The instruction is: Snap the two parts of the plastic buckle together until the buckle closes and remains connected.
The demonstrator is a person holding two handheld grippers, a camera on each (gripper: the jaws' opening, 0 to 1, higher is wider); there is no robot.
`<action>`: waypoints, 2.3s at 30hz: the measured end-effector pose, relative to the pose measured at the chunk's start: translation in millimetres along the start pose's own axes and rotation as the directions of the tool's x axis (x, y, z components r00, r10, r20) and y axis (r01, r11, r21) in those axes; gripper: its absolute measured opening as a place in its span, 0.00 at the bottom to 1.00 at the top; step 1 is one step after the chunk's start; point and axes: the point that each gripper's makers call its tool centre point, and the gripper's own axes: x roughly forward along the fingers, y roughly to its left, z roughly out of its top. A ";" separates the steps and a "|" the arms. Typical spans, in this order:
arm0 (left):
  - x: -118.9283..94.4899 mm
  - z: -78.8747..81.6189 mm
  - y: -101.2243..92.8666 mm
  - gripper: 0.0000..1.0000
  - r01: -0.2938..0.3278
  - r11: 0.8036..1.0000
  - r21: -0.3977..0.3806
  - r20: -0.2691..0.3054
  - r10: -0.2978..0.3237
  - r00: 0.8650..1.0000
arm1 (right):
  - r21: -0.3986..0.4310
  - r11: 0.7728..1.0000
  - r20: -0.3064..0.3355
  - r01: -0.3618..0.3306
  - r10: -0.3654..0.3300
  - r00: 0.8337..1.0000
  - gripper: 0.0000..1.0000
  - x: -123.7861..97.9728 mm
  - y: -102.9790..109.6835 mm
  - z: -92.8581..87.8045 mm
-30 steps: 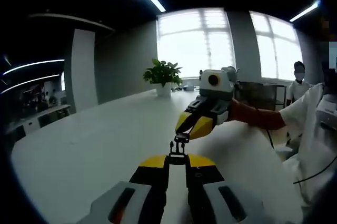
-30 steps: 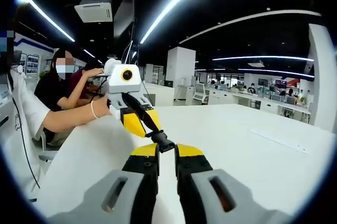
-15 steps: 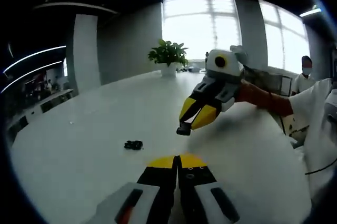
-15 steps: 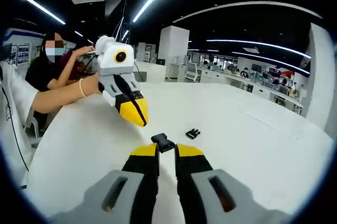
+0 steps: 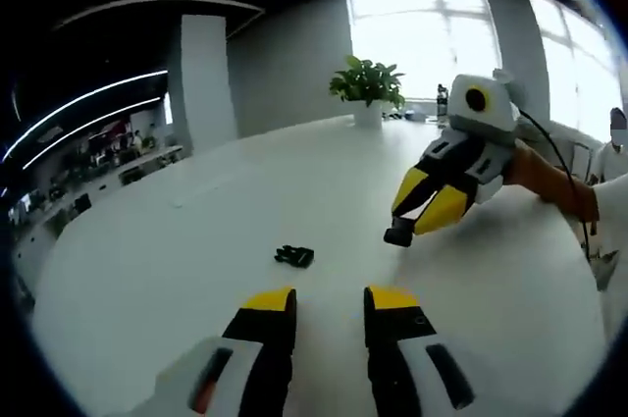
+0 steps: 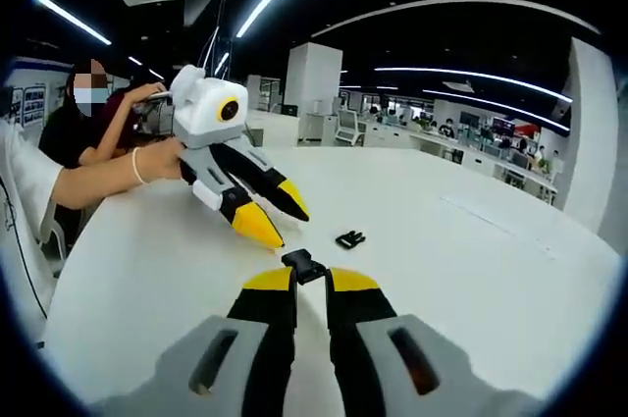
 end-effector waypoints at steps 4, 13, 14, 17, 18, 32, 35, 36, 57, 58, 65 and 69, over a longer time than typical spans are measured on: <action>10.3 6.0 2.8 0.29 -0.061 0.996 -0.061 0.013 0.062 0.998 | -0.005 1.000 0.007 0.027 -0.027 1.000 0.11 -5.3 -3.9 2.3; 24.5 9.0 13.4 0.44 -0.176 0.949 -0.262 0.004 0.184 0.983 | 0.047 0.996 0.033 0.076 -0.078 0.996 0.11 -16.0 -18.3 7.0; 26.4 12.0 16.1 0.45 -0.193 0.943 -0.272 0.008 0.202 0.979 | 0.060 0.995 0.031 0.081 -0.083 0.996 0.11 -17.6 -20.6 6.3; 29.1 18.2 19.0 0.45 -0.231 0.932 -0.278 0.020 0.246 0.969 | 0.085 0.992 0.038 0.094 -0.098 0.994 0.11 -21.3 -25.5 6.8; 31.0 22.2 19.6 0.45 -0.242 0.928 -0.284 0.027 0.260 0.965 | 0.090 0.991 0.039 0.098 -0.102 0.994 0.11 -22.5 -26.9 7.1; 51.0 25.0 35.0 0.23 -0.337 0.889 -0.310 -0.010 0.352 0.936 | 0.127 0.984 0.082 0.122 -0.133 0.988 0.11 -31.2 -35.0 15.6; 47.0 24.9 39.6 0.17 -0.338 0.890 -0.305 -0.013 0.351 0.936 | 0.131 0.983 0.087 0.125 -0.137 0.987 0.11 -31.9 -36.9 16.7; 44.7 23.5 39.4 0.15 -0.337 0.890 -0.307 -0.012 0.350 0.937 | 0.133 0.983 0.089 0.125 -0.137 0.987 0.11 -32.1 -36.8 17.0; 20.9 20.2 21.2 0.12 -0.100 0.974 -0.203 0.093 0.121 0.988 | 0.135 0.984 0.070 0.113 -0.124 0.990 0.11 -28.1 -35.9 10.8; 17.5 17.7 21.7 0.12 -0.097 0.970 -0.221 0.084 0.118 0.990 | 0.135 0.984 0.067 0.113 -0.123 0.990 0.11 -27.7 -35.8 10.1; 1.7 23.8 -17.0 0.12 0.148 0.988 -0.048 0.153 -0.139 0.978 | 0.098 0.991 0.057 0.096 -0.102 0.993 0.11 -20.7 -27.1 7.5; -9.0 14.2 -29.8 0.12 0.241 0.969 0.046 0.125 -0.245 0.961 | 0.064 0.995 0.043 0.073 -0.076 0.996 0.11 -14.6 -20.0 4.9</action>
